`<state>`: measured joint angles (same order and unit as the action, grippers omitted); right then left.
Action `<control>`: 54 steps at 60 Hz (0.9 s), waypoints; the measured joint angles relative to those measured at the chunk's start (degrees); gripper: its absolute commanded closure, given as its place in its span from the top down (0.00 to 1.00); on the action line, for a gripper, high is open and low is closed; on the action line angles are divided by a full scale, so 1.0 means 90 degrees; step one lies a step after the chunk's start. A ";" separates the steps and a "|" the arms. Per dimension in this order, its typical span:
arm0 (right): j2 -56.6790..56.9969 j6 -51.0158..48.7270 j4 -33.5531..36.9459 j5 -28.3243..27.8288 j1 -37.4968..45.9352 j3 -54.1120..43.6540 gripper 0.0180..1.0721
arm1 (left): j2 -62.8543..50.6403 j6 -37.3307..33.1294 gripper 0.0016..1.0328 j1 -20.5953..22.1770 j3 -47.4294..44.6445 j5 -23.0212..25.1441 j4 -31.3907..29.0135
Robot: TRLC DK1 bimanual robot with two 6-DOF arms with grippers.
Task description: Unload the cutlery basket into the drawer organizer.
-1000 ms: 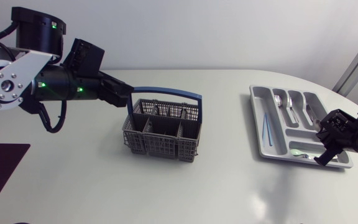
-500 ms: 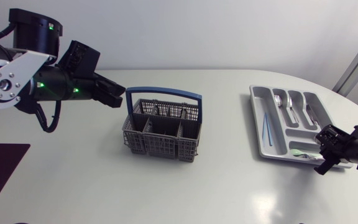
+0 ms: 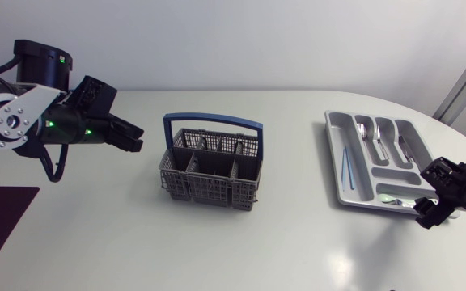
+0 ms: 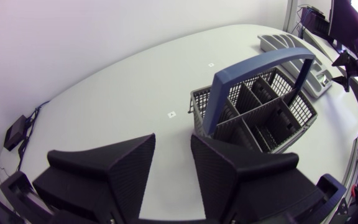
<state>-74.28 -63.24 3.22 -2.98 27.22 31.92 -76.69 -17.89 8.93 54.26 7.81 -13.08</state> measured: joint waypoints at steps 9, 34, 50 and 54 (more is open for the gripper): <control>0.1052 0.0913 0.0775 0.0036 -0.1345 -0.0002 0.85 | -0.0265 -0.0046 0.41 -0.0165 -0.0015 -0.0024 0.0005; 0.0053 0.4216 0.0886 0.0554 -0.5102 0.0998 0.85 | -0.1800 -0.0359 0.41 -0.0231 -0.0024 -0.0124 0.0153; -0.1370 0.4988 0.0811 0.0554 -0.6076 0.1989 0.85 | -0.2040 -0.0520 0.41 0.0019 -0.0024 -0.0119 0.0294; -0.1676 0.5068 0.0811 0.0554 -0.6181 0.2212 0.85 | -0.2047 -0.0539 0.41 0.0080 -0.0024 -0.0119 0.0313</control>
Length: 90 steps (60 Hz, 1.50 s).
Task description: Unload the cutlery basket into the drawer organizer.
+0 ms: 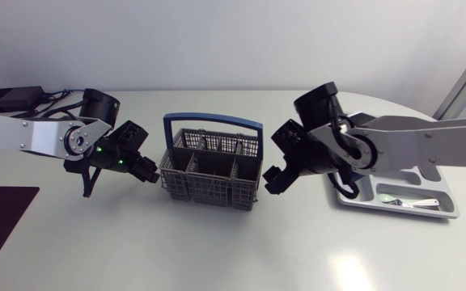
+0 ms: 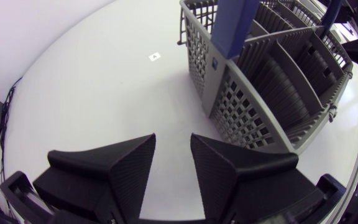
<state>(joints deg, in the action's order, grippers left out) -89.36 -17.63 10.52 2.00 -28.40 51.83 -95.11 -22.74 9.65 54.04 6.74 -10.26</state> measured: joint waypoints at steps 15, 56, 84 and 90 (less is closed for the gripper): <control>-0.0561 0.0153 0.0032 0.0148 -0.0041 0.0563 0.85 | -0.0005 -0.0007 0.41 0.0306 0.0000 -0.0126 0.0204; -0.0571 0.0155 0.0051 0.0578 0.0233 0.0595 0.85 | 0.0002 -0.0007 0.41 0.0860 -0.0114 -0.0180 0.0228; -0.0289 0.0204 0.0146 0.0860 -0.0172 0.0364 0.85 | 0.0109 -0.0007 0.41 0.0678 -0.0187 -0.0192 0.0199; -0.0287 0.0204 0.0143 0.0862 -0.0170 0.0364 0.85 | 0.0109 -0.0007 0.41 0.0678 -0.0192 -0.0192 0.0199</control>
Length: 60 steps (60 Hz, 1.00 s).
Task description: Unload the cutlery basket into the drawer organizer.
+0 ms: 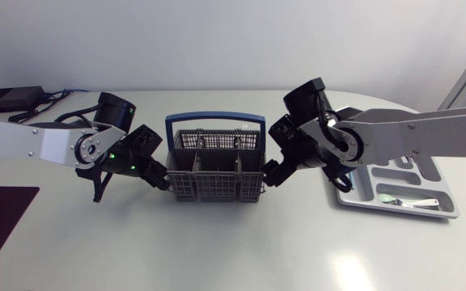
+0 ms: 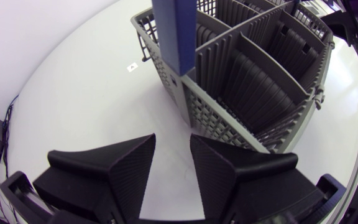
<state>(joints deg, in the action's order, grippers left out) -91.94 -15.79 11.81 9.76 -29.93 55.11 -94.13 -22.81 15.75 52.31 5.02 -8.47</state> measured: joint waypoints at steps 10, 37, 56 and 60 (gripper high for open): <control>0.0000 -0.0002 0.0000 0.0015 0.0044 0.0000 0.85 | 0.0000 0.0000 0.41 0.0007 0.0000 0.0002 0.0000; 0.0002 -0.0002 -0.0027 0.0068 0.0143 -0.0197 0.95 | 0.0022 -0.0019 0.49 -0.0090 -0.0024 0.0080 0.0022; 0.1042 -0.0107 -0.0024 0.0102 0.0814 -0.0678 0.95 | 0.1037 0.0010 0.95 -0.0937 -0.0083 0.0104 0.0012; 0.1287 -0.0185 -0.0024 0.0112 0.0930 -0.0746 0.95 | 0.1260 0.0039 0.95 -0.1047 -0.0124 0.0104 -0.0007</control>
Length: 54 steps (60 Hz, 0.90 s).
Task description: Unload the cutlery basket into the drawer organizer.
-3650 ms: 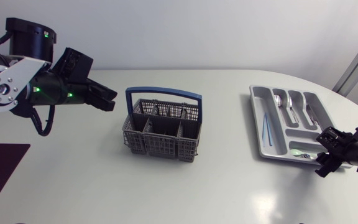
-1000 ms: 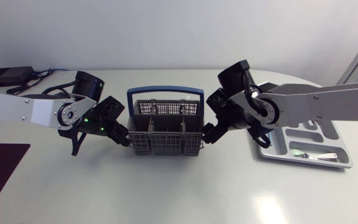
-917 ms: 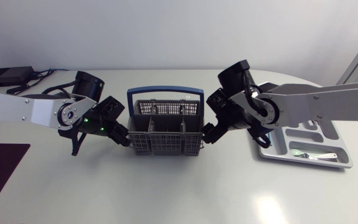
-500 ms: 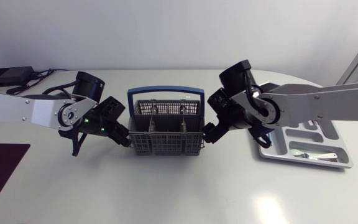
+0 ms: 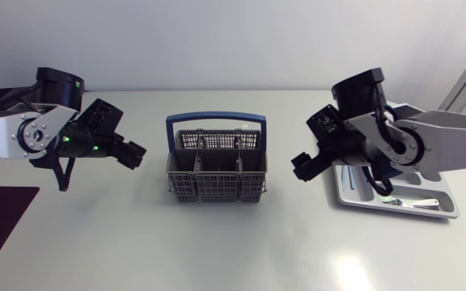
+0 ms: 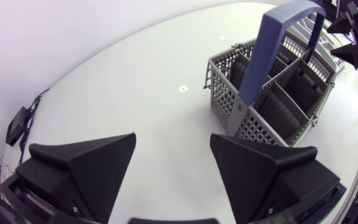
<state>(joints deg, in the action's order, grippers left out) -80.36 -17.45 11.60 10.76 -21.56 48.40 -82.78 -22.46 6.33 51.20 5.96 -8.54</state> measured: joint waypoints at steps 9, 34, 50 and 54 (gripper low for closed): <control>0.0709 -0.0085 0.0000 0.0002 0.0403 -0.0221 0.95 | 0.0542 0.0073 0.95 -0.0209 -0.0211 0.0019 -0.0019; 0.2584 -0.0034 -0.0177 -0.0410 0.1409 -0.1054 0.95 | 0.1991 0.0376 0.95 -0.0588 -0.0925 0.0010 0.0289; 0.3636 -0.0034 -0.0546 -0.0529 0.1688 -0.1780 0.95 | 0.3201 0.0549 0.95 -0.0590 -0.1843 -0.0007 0.0984; 0.3905 0.0046 -0.0646 -0.0510 0.1800 -0.1960 0.95 | 0.3713 0.0743 0.95 -0.0590 -0.2171 -0.0012 0.1404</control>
<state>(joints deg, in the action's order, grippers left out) -45.21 -17.04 5.78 6.17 -5.37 30.76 -49.36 -15.77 1.02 31.66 5.85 4.10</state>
